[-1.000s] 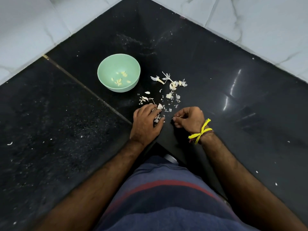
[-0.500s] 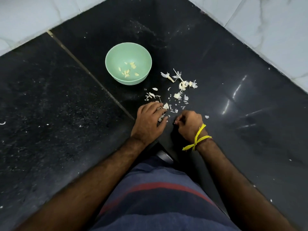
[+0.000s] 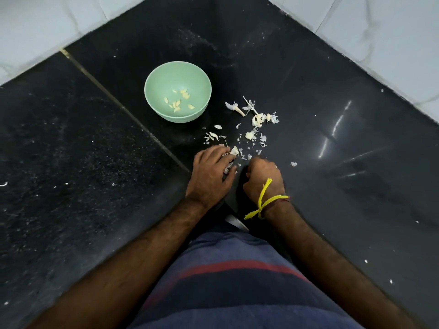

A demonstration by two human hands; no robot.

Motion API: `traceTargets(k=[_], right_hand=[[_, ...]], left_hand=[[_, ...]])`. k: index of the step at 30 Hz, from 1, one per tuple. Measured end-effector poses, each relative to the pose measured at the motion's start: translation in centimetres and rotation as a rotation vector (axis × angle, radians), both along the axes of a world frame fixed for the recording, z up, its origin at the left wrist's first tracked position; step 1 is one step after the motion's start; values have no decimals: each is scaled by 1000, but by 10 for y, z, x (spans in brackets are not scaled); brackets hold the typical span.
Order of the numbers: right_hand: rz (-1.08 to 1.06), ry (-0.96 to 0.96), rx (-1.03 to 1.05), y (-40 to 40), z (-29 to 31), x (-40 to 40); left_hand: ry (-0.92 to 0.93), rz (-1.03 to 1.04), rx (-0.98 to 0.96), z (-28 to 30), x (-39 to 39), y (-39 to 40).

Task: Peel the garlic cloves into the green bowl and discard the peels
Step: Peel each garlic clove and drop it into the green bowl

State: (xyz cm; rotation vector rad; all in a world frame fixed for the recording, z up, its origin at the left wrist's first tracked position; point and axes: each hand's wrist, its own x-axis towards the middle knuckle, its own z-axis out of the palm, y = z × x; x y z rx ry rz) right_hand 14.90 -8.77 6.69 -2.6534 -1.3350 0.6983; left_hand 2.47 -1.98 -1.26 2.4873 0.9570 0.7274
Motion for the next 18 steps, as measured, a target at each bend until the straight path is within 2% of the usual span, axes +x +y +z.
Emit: traceTargets(k=[4, 7, 9, 14, 18], right_hand=[[24, -34, 29, -5, -5, -4], [-23, 60, 120, -11, -6, 6], [-122, 184, 181, -13, -5, 21], [-371, 691, 359, -12, 1, 31], [-524, 989, 502, -16, 8, 29]], left_hand=[[-8, 0, -5, 2, 0, -2], [-120, 12, -3, 5, -3, -3], [-159, 4, -27, 11, -7, -4], [-111, 69, -179, 35, -1, -7], [-66, 84, -239, 41, 2, -1]])
